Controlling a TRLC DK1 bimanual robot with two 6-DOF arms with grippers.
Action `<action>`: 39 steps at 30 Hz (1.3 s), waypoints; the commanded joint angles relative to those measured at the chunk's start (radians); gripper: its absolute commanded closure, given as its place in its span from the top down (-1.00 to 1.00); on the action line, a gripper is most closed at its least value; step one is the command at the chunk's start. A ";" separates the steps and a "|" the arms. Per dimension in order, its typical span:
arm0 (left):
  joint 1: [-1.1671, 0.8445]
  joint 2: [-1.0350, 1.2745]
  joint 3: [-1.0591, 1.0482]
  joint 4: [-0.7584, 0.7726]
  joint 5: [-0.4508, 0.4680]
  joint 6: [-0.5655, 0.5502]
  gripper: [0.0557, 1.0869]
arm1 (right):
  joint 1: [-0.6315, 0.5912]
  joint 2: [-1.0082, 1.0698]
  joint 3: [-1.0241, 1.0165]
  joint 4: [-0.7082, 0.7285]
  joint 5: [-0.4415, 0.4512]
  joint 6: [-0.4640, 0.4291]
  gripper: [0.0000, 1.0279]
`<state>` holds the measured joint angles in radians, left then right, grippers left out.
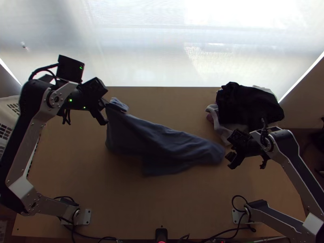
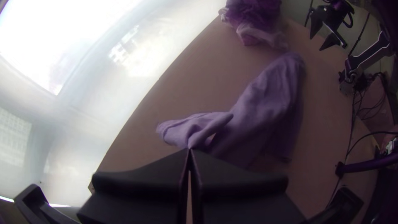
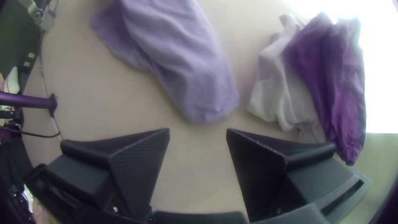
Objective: Fold the t-shirt
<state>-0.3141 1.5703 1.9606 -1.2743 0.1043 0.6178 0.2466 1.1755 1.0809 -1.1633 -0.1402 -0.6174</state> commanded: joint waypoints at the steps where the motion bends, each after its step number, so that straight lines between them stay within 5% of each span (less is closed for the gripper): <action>1: 0.041 -0.001 -0.157 0.082 0.003 0.043 -0.93 | 0.143 -0.004 -0.012 0.011 0.010 0.099 0.43; 7: 0.152 0.056 -0.163 0.136 0.003 0.088 -0.93 | 0.396 0.067 -0.044 0.102 0.021 0.202 0.43; 14: 0.319 0.208 0.000 0.211 -0.002 0.053 -0.93 | 0.539 0.246 -0.001 0.286 0.059 0.252 0.42; 28: 0.348 0.323 0.081 0.216 -0.002 0.043 -0.93 | 0.638 0.556 0.249 0.545 0.200 0.329 0.29; 39: 0.422 0.323 0.080 0.202 0.028 0.089 -0.93 | 0.738 0.615 0.237 0.580 0.226 0.343 0.30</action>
<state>0.0677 1.8881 2.0380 -1.0595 0.1040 0.6899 0.9291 1.7584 1.3289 -0.6323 0.0536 -0.2810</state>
